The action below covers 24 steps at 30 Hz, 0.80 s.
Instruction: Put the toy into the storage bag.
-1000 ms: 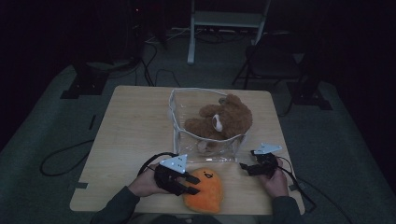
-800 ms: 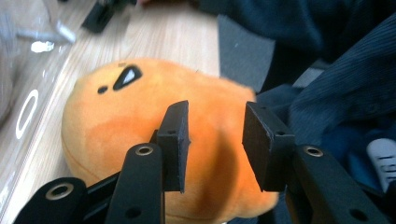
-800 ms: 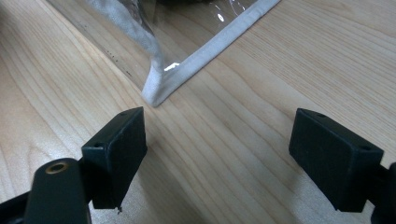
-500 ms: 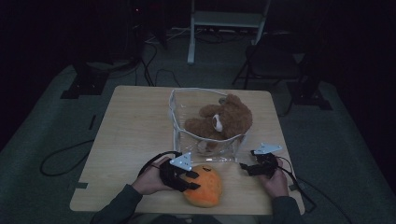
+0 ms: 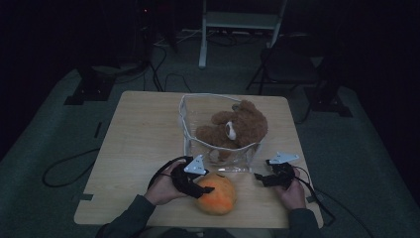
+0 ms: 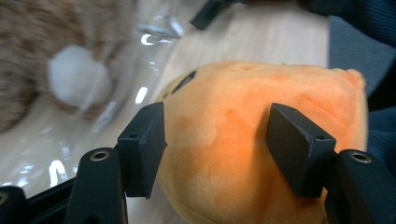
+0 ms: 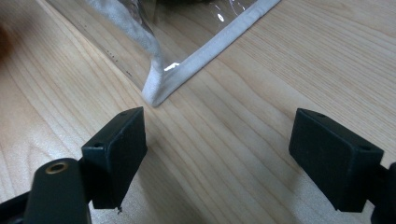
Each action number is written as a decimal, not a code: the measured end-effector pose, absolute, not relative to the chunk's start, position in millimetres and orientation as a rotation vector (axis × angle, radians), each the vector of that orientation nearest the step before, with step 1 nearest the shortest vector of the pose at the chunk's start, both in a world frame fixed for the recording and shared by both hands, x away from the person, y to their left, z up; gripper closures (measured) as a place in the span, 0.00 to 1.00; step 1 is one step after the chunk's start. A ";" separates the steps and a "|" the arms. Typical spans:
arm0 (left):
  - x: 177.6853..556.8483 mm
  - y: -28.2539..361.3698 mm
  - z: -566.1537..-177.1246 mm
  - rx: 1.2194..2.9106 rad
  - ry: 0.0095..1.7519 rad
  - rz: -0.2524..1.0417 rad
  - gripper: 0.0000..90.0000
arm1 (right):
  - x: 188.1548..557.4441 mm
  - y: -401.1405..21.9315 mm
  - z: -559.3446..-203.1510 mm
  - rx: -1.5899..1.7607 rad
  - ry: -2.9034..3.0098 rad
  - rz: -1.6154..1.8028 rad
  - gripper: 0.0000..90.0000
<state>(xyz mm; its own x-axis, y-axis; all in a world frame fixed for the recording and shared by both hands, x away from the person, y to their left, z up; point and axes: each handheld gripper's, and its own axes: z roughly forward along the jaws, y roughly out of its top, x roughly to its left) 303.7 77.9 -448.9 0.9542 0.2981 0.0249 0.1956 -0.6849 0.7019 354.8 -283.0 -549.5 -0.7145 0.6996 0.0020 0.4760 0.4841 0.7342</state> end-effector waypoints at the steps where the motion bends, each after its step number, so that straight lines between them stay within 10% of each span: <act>1: 303.9 78.1 -448.6 2.346 0.346 0.176 0.43 | 354.7 -282.9 -549.5 0.995 2.436 1.066 0.20; 24: 308.7 70.1 -466.0 2.405 0.340 -0.179 0.22 | 354.7 -282.9 -549.5 0.996 2.436 1.066 0.20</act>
